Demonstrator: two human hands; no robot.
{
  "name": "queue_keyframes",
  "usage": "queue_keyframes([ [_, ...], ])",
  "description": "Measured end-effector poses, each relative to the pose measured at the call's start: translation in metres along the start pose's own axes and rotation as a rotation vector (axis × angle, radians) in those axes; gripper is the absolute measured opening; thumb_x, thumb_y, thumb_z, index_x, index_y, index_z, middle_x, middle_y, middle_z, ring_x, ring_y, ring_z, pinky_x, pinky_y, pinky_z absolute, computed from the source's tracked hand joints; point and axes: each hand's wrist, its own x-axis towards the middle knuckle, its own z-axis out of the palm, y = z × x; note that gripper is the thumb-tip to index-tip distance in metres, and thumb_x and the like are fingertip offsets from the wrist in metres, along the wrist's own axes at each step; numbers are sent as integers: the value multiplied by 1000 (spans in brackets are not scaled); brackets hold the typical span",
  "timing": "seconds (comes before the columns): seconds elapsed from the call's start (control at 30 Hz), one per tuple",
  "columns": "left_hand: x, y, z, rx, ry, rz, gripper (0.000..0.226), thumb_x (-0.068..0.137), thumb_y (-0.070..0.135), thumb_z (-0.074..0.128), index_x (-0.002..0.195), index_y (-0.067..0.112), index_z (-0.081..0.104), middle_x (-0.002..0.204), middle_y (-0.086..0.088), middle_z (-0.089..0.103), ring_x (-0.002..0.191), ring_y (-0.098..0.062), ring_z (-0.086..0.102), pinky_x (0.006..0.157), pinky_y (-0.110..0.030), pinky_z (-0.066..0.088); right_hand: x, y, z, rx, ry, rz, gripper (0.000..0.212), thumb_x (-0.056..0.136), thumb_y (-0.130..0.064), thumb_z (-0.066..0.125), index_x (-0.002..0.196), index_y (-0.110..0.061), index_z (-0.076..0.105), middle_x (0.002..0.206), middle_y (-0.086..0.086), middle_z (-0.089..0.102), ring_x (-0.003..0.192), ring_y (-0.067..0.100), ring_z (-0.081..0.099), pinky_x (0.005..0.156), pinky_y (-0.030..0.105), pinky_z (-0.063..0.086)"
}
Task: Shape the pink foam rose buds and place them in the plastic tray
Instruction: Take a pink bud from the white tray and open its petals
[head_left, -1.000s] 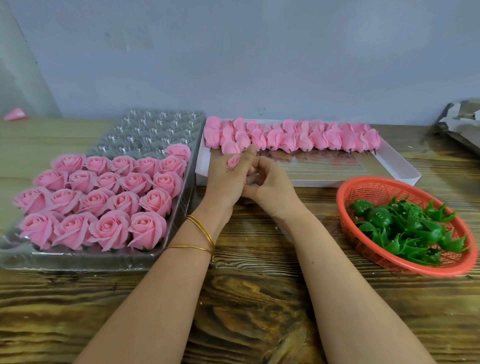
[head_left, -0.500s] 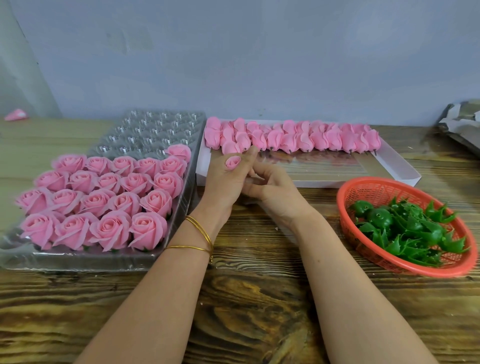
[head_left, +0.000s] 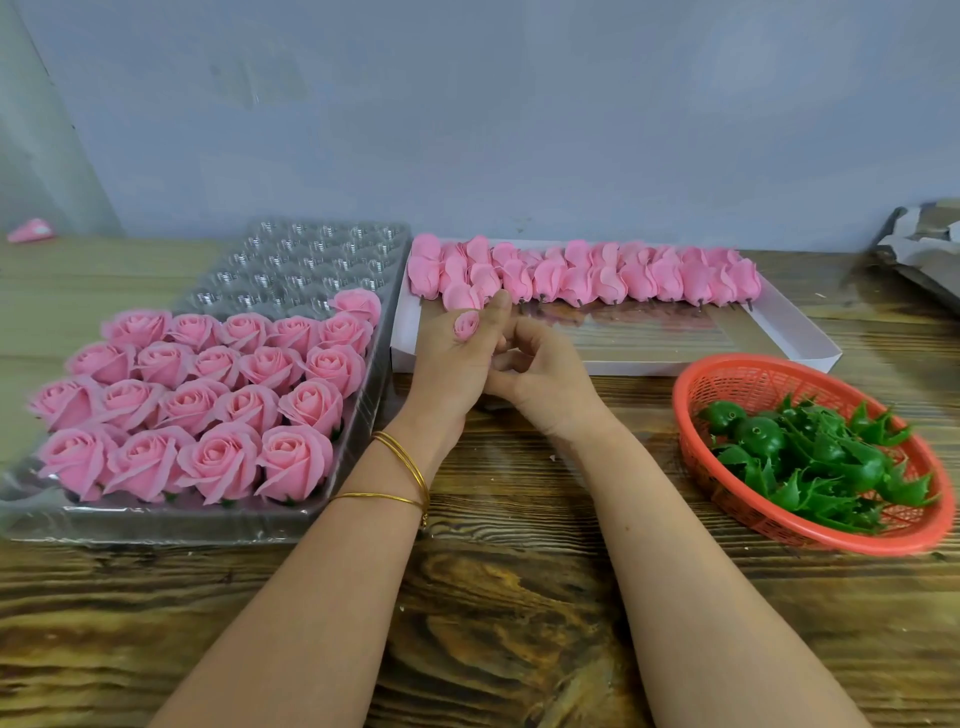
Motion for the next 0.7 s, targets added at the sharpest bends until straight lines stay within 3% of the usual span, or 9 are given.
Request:
queue_keyframes([
  [0.13, -1, 1, -2, 28, -41, 38, 35, 86, 36, 67, 76, 3, 60, 71, -15, 51, 69, -22, 55, 62, -31, 50, -2, -3, -1, 0, -27, 0, 29, 79, 13, 66, 90, -14, 65, 70, -3, 62, 68, 13, 55, 72, 34, 49],
  [0.3, -1, 1, -3, 61, -54, 44, 29, 89, 26, 67, 60, 24, 70, 63, 1, 64, 67, -14, 64, 61, -27, 55, -4, -6, -2, 41, -54, 31, 23, 86, 10, 60, 109, 12, 58, 90, 35, 61, 83, 27, 52, 77, 47, 44],
  [0.43, -1, 1, -3, 88, -21, 66, 29, 89, 25, 67, 61, 19, 64, 62, -2, 60, 63, -11, 62, 58, -24, 52, -3, -8, -1, 35, -36, 42, 29, 79, 11, 63, 108, 8, 62, 88, 20, 62, 82, 25, 55, 81, 45, 48],
  [0.57, -3, 2, -3, 264, -31, 180, 42, 93, 29, 61, 69, -6, 60, 65, -17, 54, 64, -21, 51, 61, -42, 46, -1, -11, -6, 98, 70, 96, 30, 62, -9, 59, 91, -8, 67, 78, 4, 68, 78, 17, 64, 79, 35, 52],
  [0.7, -3, 1, -6, 463, -6, 296, 43, 95, 25, 58, 68, -8, 57, 68, -29, 56, 60, -20, 46, 56, -37, 39, 1, -14, -9, 166, 172, 78, 19, 69, -20, 63, 86, -13, 65, 82, 7, 63, 81, 18, 62, 79, 34, 53],
])
